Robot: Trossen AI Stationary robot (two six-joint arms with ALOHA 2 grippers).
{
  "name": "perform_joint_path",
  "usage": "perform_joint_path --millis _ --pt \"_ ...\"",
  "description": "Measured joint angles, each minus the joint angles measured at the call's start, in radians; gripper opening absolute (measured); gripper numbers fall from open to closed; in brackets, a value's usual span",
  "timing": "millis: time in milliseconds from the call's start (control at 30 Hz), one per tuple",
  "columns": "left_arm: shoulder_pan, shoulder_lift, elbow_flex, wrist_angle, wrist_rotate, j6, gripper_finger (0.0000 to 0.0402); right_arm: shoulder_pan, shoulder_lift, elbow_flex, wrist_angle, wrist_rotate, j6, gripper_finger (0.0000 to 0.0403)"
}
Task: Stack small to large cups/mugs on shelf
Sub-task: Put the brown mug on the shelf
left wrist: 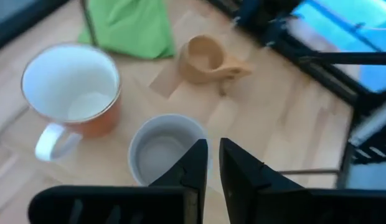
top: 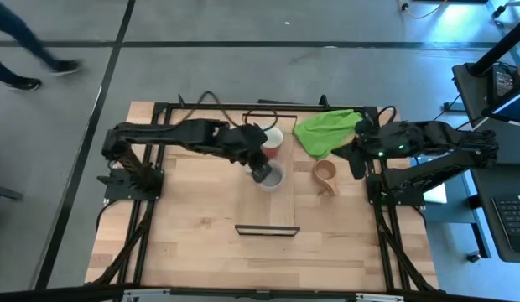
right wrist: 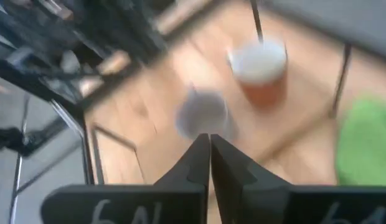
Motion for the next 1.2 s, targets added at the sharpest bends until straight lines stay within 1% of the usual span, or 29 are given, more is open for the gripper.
perform_joint_path --millis 100,200,233,300,367,467,633,767,867,1000,1100,1200 --pt "-0.015 -0.049 0.000 0.005 -0.020 0.048 0.0035 0.000 0.034 0.000 -0.183 -0.002 0.107 0.0017" --pt "-0.024 -0.090 0.001 0.025 -0.039 0.095 0.0035 -0.014 0.071 0.000 -0.406 0.023 0.217 0.0017" --pt "-0.026 -0.100 0.001 0.018 -0.039 0.109 0.0035 -0.020 0.083 -0.001 -0.460 0.028 0.249 0.0017" --pt "-0.030 -0.114 0.001 0.034 -0.036 0.132 0.0035 -0.028 0.093 -0.016 -0.509 0.031 0.288 0.0017" --pt "-0.031 -0.129 -0.001 0.024 -0.025 0.151 0.0035 -0.036 0.092 -0.055 -0.489 0.025 0.309 0.0017" --pt "-0.030 -0.142 0.000 0.018 -0.018 0.176 0.0035 -0.056 0.080 -0.153 -0.404 -0.039 0.320 0.0017" --pt "-0.030 -0.141 0.000 0.003 -0.017 0.191 0.0035 -0.082 0.051 -0.338 -0.213 -0.150 0.354 0.0017" --pt "-0.030 -0.141 -0.017 -0.005 -0.016 0.190 0.0035 -0.086 0.043 -0.438 -0.111 -0.205 0.392 0.0017" --pt "-0.030 -0.142 -0.045 -0.010 -0.015 0.178 0.0035 -0.082 0.043 -0.496 -0.107 -0.227 0.433 0.0017" --pt "-0.030 -0.144 -0.068 -0.008 -0.015 0.170 0.0035 -0.074 0.043 -0.545 -0.063 -0.288 0.451 0.0017" --pt "-0.030 -0.144 -0.073 -0.008 -0.015 0.162 0.0035 -0.061 0.046 -0.568 -0.026 -0.290 0.468 0.0017" --pt "-0.030 -0.145 -0.073 -0.006 -0.018 0.163 0.0035 -0.057 0.046 -0.609 0.008 -0.271 0.493 0.0016"
